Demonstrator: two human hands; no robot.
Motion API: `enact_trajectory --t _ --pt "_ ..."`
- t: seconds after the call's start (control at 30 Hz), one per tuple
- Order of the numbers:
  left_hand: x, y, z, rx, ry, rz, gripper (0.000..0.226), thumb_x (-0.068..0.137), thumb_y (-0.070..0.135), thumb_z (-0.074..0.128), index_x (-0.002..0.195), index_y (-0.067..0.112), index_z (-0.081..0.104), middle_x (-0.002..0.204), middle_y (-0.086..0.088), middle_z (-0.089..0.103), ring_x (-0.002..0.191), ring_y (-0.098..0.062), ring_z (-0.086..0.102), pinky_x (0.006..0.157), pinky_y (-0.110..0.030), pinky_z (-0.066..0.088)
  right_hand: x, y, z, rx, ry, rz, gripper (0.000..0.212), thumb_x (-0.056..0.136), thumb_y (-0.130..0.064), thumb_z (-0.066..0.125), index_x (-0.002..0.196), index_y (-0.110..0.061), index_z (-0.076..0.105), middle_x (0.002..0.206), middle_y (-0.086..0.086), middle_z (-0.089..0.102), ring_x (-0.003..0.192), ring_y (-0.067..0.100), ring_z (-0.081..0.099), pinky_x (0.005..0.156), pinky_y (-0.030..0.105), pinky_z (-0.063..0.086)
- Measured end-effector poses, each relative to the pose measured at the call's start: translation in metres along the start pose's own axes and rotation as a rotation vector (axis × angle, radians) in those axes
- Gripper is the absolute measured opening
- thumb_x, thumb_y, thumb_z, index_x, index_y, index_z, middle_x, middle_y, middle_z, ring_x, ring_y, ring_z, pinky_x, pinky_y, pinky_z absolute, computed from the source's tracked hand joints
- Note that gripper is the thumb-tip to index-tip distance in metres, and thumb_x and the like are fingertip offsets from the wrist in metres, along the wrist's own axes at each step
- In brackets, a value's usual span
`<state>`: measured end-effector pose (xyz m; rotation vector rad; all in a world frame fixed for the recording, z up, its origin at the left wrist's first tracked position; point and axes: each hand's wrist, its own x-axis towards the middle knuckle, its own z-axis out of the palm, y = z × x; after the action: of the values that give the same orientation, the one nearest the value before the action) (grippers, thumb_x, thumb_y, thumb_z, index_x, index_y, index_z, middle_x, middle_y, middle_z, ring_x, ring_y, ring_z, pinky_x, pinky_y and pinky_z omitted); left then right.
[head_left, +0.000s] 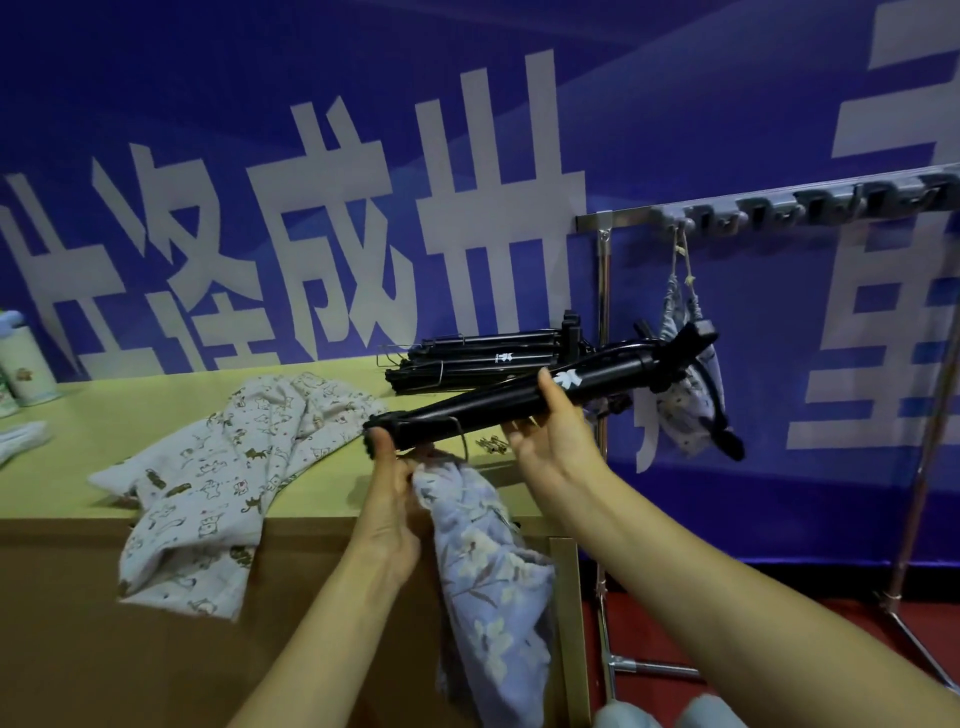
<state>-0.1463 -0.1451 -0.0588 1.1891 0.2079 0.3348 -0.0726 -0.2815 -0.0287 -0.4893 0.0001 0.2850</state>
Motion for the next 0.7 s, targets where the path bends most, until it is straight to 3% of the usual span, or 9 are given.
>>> enact_trajectory --t 0.07,0.17,0.23,0.3,0.37,0.47,0.6,0.7 --pt "0.001 0.002 -0.011 -0.040 -0.014 -0.010 0.096 0.061 0.087 0.031 0.097 0.005 0.068 0.090 -0.014 0.074 0.094 -0.030 0.065 0.088 -0.042 0.048 0.005 -0.009 -0.001 0.019 0.019 -0.026 0.057 0.087 -0.024 0.064 0.139 -0.017 0.042 0.130 0.011 0.057 0.112 0.026 0.059 0.081 0.036 0.054" --pt "0.005 0.008 -0.021 -0.027 0.081 0.000 0.080 0.087 0.069 0.017 0.099 0.006 0.065 0.085 -0.014 0.073 0.087 -0.030 0.063 0.075 -0.039 0.049 0.008 -0.018 -0.004 0.065 0.047 -0.071 0.052 0.089 -0.022 0.062 0.137 -0.018 0.044 0.133 0.011 0.056 0.115 0.027 0.058 0.093 0.041 0.052" --pt "0.006 0.011 -0.025 0.069 0.135 0.026 0.071 0.091 0.064 0.020 0.100 0.011 0.067 0.104 -0.015 0.069 0.096 -0.032 0.063 0.082 -0.043 0.050 0.006 -0.021 -0.006 0.077 0.045 -0.090 0.048 0.092 -0.020 0.059 0.137 -0.018 0.043 0.131 0.012 0.057 0.111 0.026 0.060 0.097 0.044 0.049" --pt "0.008 0.012 -0.025 0.229 0.152 0.083 0.065 0.094 0.058 0.023 0.094 0.015 0.070 0.115 -0.014 0.066 0.109 -0.030 0.059 0.095 -0.046 0.047 0.003 -0.019 -0.008 0.055 0.032 -0.097 0.049 0.094 -0.018 0.057 0.139 -0.022 0.039 0.125 0.011 0.058 0.100 0.023 0.064 0.086 0.041 0.052" --pt "0.005 0.014 -0.022 0.387 0.164 0.145 0.059 0.098 0.050 0.024 0.092 0.013 0.071 0.112 -0.013 0.067 0.107 -0.025 0.060 0.094 -0.039 0.046 -0.002 -0.014 -0.007 0.000 -0.008 -0.104 0.047 0.095 -0.017 0.055 0.139 -0.023 0.039 0.111 0.008 0.060 0.089 0.019 0.064 0.078 0.036 0.053" --pt "0.001 0.017 -0.018 0.757 0.145 0.282 0.061 0.098 0.048 0.022 0.097 0.014 0.071 0.111 -0.007 0.068 0.104 -0.020 0.060 0.089 -0.031 0.042 -0.008 -0.006 -0.004 -0.104 -0.105 -0.124 0.040 0.096 -0.018 0.052 0.135 -0.023 0.042 0.101 0.006 0.059 0.086 0.017 0.062 0.080 0.034 0.053" --pt "-0.002 0.023 -0.019 1.204 0.157 0.310 0.067 0.097 0.052 0.015 0.102 0.017 0.072 0.111 -0.003 0.069 0.105 -0.021 0.060 0.088 -0.033 0.044 -0.017 0.001 0.003 -0.194 -0.194 -0.164 0.033 0.097 -0.017 0.051 0.128 -0.024 0.044 0.098 0.006 0.057 0.084 0.017 0.060 0.079 0.033 0.051" --pt "-0.005 0.028 -0.014 1.396 0.156 0.279 0.074 0.094 0.059 0.006 0.090 0.020 0.069 0.094 -0.002 0.066 0.098 -0.024 0.063 0.085 -0.037 0.047 -0.023 0.003 0.009 -0.196 -0.228 -0.202 0.034 0.096 -0.015 0.051 0.128 -0.023 0.044 0.094 0.002 0.058 0.082 0.015 0.061 0.077 0.032 0.052"
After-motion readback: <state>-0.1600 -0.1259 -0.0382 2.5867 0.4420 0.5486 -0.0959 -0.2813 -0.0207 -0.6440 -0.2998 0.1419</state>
